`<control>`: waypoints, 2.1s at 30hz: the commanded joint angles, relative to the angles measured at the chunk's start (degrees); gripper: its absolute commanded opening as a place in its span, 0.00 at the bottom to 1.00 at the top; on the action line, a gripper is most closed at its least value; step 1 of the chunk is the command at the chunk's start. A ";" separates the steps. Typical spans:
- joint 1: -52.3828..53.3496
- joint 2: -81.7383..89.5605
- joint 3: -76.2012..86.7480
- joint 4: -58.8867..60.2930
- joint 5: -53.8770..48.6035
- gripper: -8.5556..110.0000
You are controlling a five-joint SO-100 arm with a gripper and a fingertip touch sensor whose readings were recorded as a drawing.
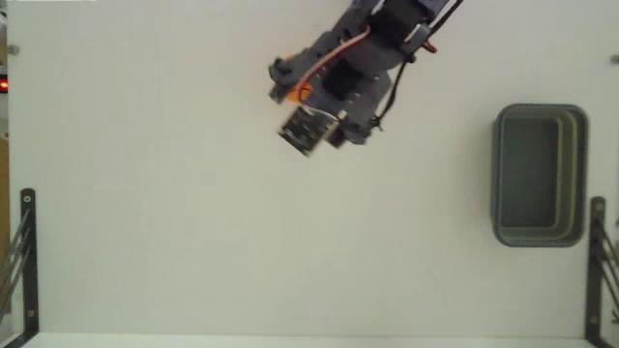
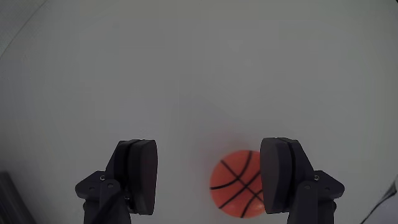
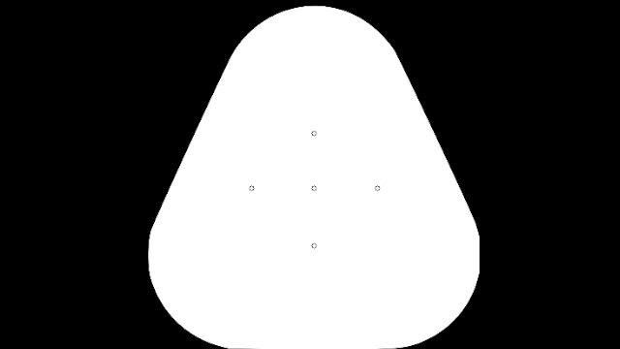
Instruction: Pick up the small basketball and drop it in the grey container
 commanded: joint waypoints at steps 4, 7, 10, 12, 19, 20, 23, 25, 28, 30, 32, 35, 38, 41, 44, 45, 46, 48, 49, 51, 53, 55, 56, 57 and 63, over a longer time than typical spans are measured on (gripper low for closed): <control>7.53 1.93 0.12 0.13 0.26 1.00; 9.64 1.93 0.12 0.13 0.26 1.00; 11.33 1.93 0.12 0.13 0.26 1.00; 12.55 1.93 0.12 0.13 0.26 1.00; 14.55 1.93 0.12 0.13 0.26 1.00; 14.55 1.93 0.12 0.13 0.26 1.00; 14.55 1.93 0.12 0.13 0.26 1.00; 14.55 1.93 0.12 0.13 0.26 1.00; 14.55 1.93 0.12 0.13 0.26 1.00; 14.55 1.93 0.12 0.13 0.26 1.00; 14.55 1.93 0.12 0.13 0.26 1.00; 14.55 1.93 0.12 0.13 0.26 1.00; 14.55 1.93 0.12 0.13 0.26 1.00; 14.55 2.00 0.28 0.04 0.26 1.00; 14.55 2.44 1.33 -0.56 0.26 1.00; 14.55 2.71 1.98 -0.94 0.26 1.00; 14.55 3.03 2.72 -1.37 0.26 1.00; 14.55 3.58 4.05 -2.15 0.26 1.00; 14.55 3.91 4.86 -2.62 0.26 1.00; 14.55 4.49 6.26 -3.44 0.26 1.00; 14.55 5.08 7.72 -4.31 0.26 1.00; 14.55 5.76 9.42 -5.33 0.26 1.00; 14.55 5.99 9.98 -5.67 0.26 1.00; 14.55 6.32 10.83 -6.19 0.26 1.00; 14.55 8.03 15.30 -8.95 0.26 1.00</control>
